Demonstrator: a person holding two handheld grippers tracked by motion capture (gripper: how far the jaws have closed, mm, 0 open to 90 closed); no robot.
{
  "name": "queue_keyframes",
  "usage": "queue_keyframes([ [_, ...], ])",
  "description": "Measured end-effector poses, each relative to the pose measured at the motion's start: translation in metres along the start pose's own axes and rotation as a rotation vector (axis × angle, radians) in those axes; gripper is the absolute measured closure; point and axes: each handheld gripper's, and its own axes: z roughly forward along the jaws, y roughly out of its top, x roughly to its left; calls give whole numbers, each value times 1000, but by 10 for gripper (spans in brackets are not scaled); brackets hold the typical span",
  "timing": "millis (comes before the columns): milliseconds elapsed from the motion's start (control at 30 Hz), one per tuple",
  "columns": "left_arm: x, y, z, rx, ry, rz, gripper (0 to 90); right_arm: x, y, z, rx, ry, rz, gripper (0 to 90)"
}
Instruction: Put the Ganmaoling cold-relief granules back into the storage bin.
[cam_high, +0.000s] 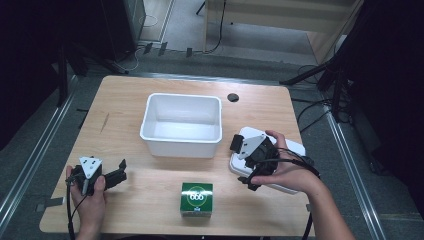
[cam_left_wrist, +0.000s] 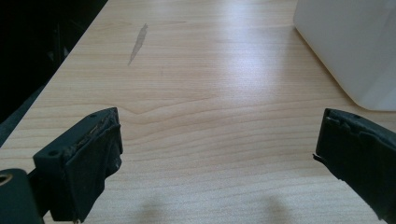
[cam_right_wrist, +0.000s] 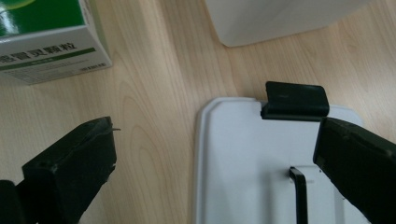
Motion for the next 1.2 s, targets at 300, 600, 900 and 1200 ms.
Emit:
queue_keyframes([
  [300, 0, 0, 0, 1, 7, 2, 11, 18, 14, 3, 0, 31, -58, 0],
  [600, 0, 0, 1, 4, 3, 1, 12, 38, 22, 6, -5, 50, -93, 0],
  [900, -1, 0, 1, 0, 8, 5, 12, 58, 31, 16, -5, 87, -147, 0],
  [1200, 0, 0, 1, 0, 9, 4, 12, 71, 39, 26, 1, 122, -186, 0],
])
